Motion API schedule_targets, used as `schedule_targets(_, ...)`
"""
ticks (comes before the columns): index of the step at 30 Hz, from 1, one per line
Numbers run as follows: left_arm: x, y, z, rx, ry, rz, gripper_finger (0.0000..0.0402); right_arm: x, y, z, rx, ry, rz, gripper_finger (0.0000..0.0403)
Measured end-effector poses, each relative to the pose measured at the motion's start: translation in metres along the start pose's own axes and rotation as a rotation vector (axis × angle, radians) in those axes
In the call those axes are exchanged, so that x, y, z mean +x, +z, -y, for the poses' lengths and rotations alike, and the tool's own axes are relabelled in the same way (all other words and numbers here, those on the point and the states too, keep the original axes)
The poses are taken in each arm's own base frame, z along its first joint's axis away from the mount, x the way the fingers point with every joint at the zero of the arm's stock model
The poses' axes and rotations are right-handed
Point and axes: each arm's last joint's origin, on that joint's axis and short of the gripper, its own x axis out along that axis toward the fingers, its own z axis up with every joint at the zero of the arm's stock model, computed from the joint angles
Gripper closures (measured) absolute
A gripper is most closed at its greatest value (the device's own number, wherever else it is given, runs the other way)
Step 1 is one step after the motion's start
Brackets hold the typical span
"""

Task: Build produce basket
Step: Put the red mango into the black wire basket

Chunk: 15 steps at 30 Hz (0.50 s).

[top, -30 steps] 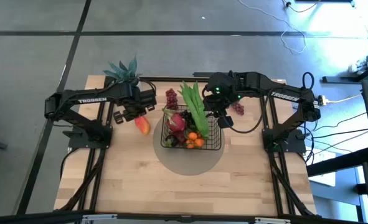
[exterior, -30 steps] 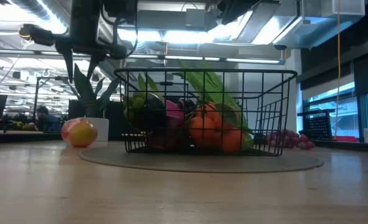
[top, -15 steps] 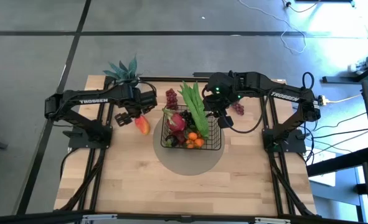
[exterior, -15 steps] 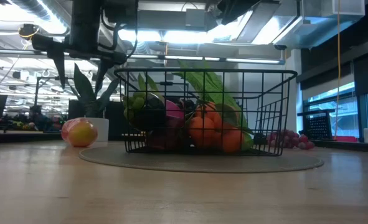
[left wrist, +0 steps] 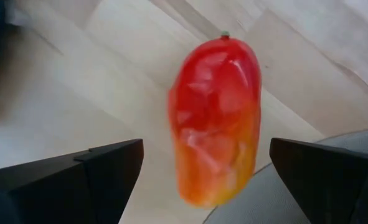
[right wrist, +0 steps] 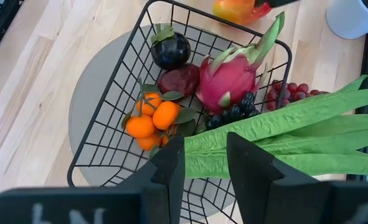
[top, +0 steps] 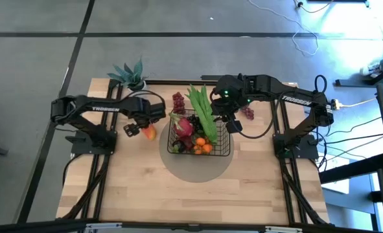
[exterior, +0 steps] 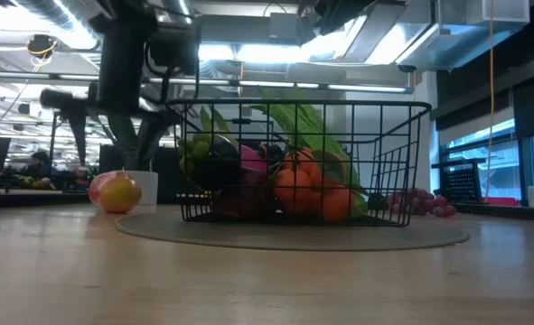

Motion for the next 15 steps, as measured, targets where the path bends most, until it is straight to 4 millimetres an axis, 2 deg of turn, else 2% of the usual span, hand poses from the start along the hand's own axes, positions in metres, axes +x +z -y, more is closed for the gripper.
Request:
schedule_targets(7,0.023,-0.002,-0.005,-0.012,-0.057,-0.028,0.0063,0.0,0.0,0.0,0.0,0.0,0.0,0.0297)
schedule_targets(15,0.031,0.0,-0.01,-0.06,-0.049,-0.025,0.0079,0.0,0.0,0.0,-0.001,-0.001,0.003,0.0297)
